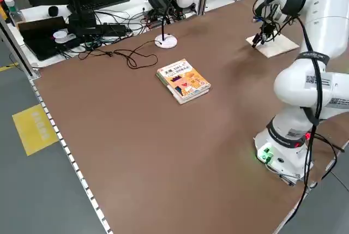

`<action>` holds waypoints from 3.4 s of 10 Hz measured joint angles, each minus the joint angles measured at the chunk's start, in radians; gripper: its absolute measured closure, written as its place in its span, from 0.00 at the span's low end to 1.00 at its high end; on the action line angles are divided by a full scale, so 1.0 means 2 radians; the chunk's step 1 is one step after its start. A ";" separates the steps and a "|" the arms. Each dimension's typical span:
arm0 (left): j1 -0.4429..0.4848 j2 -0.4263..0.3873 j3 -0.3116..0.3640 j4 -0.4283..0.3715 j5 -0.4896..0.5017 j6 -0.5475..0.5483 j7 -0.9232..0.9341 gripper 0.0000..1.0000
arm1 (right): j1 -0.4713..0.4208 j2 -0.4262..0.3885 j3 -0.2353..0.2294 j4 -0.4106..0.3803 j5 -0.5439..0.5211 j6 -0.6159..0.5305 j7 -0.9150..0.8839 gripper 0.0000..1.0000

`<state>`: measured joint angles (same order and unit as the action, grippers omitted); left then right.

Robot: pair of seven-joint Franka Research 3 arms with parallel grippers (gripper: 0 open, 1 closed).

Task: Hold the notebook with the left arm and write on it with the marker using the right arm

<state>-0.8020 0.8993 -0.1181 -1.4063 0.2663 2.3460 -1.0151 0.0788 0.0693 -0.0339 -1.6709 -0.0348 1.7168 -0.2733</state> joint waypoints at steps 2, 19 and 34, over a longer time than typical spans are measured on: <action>0.000 0.000 0.000 0.000 0.000 0.000 0.000 0.00 | -0.021 0.021 0.000 -0.001 0.002 0.015 -0.029 0.00; 0.000 0.001 0.000 0.001 0.000 0.000 0.000 0.00 | -0.124 0.231 0.050 -0.110 0.058 0.360 -0.141 0.00; 0.000 0.001 0.000 0.001 0.000 0.000 0.000 0.00 | -0.128 0.257 0.053 -0.177 0.065 0.484 -0.181 0.01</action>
<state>-0.8023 0.9006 -0.1177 -1.4035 0.2664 2.3461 -1.0148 -0.1778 0.5834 0.0720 -2.0253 0.0958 2.6854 -0.6343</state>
